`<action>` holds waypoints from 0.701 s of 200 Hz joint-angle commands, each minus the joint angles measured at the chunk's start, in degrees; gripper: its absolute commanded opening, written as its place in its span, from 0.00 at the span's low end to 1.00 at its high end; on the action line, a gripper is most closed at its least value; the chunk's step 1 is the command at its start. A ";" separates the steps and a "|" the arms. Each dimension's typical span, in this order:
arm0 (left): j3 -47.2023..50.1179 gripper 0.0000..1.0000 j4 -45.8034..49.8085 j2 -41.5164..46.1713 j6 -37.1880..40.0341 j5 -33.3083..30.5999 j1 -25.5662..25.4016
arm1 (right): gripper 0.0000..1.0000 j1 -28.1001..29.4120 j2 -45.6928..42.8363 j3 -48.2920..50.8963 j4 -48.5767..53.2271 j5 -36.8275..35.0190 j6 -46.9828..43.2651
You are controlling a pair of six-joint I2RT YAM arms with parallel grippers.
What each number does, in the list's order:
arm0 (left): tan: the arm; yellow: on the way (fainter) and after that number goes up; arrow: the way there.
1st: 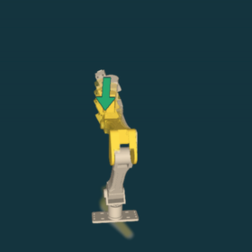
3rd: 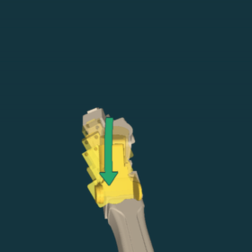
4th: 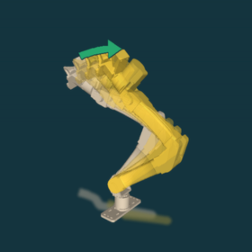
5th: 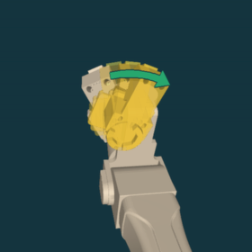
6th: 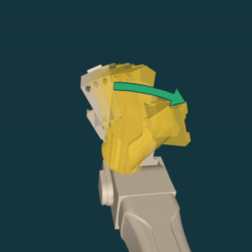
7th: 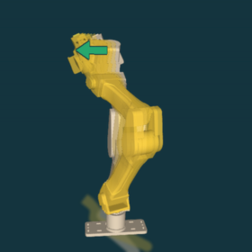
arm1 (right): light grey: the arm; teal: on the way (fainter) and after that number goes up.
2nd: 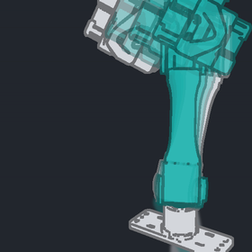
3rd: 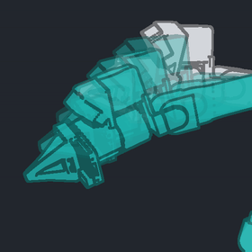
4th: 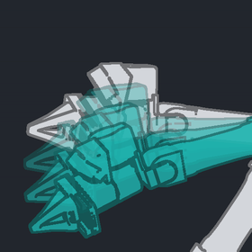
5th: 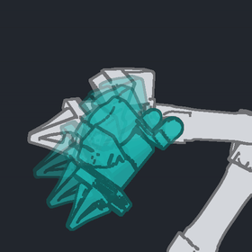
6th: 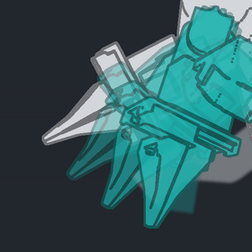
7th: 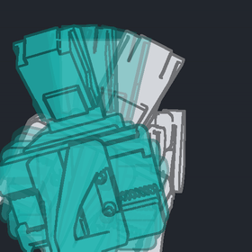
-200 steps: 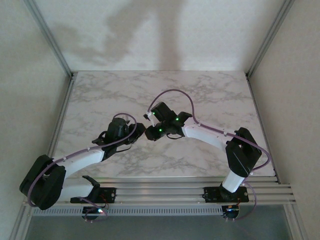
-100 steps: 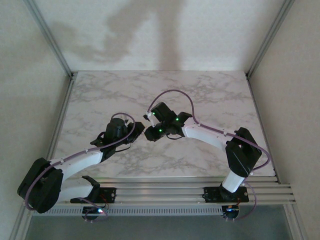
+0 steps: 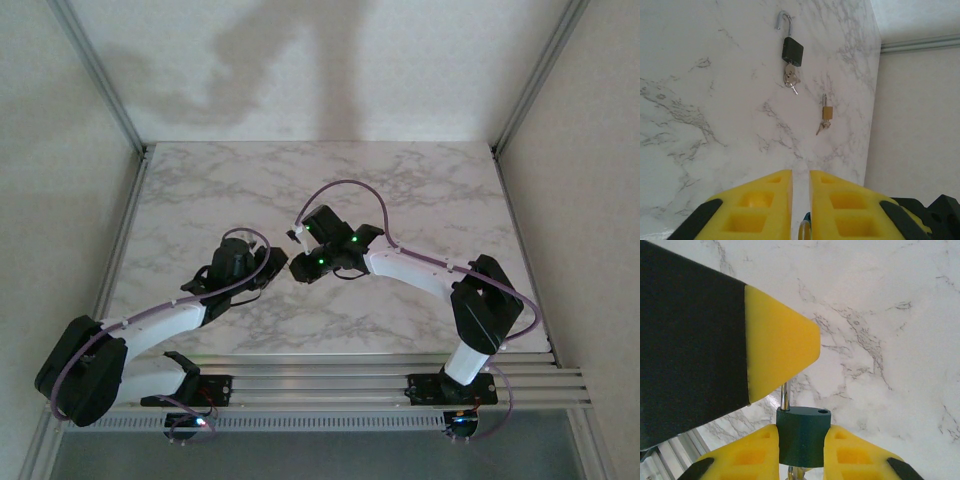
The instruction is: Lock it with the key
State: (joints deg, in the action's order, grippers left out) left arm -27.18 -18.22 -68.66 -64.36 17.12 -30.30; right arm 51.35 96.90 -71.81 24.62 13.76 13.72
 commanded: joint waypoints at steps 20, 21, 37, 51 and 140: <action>0.77 0.14 -0.94 0.28 -0.15 -0.59 -0.45 | 0.20 -0.30 -1.72 0.38 -1.14 1.36 0.42; 0.79 0.14 -0.94 0.28 -0.15 -0.64 -0.46 | 0.20 -0.29 -1.72 0.41 -1.15 1.36 0.43; 0.75 0.16 -0.72 0.28 -0.15 -0.82 -0.46 | 0.20 -0.29 -1.63 0.44 -1.08 1.47 0.42; 0.64 0.17 -0.73 0.37 -0.20 -0.99 -0.46 | 0.20 -0.31 -1.58 0.51 -1.06 1.53 0.40; -0.11 0.11 -0.55 0.46 -0.07 -1.40 -0.46 | 0.19 -0.29 -1.54 0.50 -1.10 1.99 0.44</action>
State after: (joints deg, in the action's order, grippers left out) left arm -27.20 -18.24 -68.66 -64.38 16.91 -30.30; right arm 51.35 96.90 -71.77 24.62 14.26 13.72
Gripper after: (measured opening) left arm 0.112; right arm 0.196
